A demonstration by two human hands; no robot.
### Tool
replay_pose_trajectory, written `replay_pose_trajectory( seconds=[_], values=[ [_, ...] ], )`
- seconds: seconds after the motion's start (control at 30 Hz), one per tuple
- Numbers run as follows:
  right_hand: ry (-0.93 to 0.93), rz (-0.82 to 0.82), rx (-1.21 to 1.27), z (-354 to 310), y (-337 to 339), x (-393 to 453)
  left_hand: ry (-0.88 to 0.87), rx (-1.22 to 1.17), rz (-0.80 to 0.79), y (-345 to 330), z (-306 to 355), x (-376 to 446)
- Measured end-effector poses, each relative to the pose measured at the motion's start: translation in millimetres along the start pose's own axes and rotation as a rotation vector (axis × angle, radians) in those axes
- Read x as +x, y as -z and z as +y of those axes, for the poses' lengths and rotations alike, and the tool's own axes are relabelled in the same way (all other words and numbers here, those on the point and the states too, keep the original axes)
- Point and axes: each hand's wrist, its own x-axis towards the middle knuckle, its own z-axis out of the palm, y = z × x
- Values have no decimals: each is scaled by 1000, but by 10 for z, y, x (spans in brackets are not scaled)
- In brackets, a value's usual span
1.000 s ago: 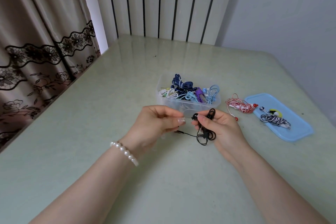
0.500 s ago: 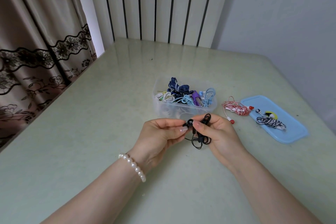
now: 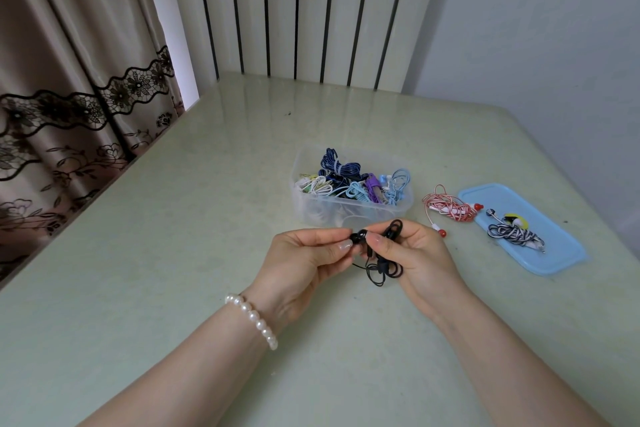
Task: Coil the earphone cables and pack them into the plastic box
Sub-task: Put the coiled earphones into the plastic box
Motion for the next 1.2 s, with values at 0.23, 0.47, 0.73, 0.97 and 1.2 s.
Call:
replay_pose_trajectory(
  seconds=[0.23, 0.47, 0.73, 0.97, 1.2],
  values=[
    [-9, -1, 10, 19, -5, 7, 34, -20, 14, -5, 7, -8],
    [-26, -3, -18, 1, -3, 6, 62, -24, 25, -1, 2, -8],
    [-39, 70, -31, -52, -46, 5, 60, -24, 35, -17, -16, 11],
    [-31, 105, -129, -90, -44, 10, 5, 39, 28, -35, -35, 21],
    [-56, 117, -176, -143, -57, -13, -8, 34, 2, -41, -44, 19]
  ],
)
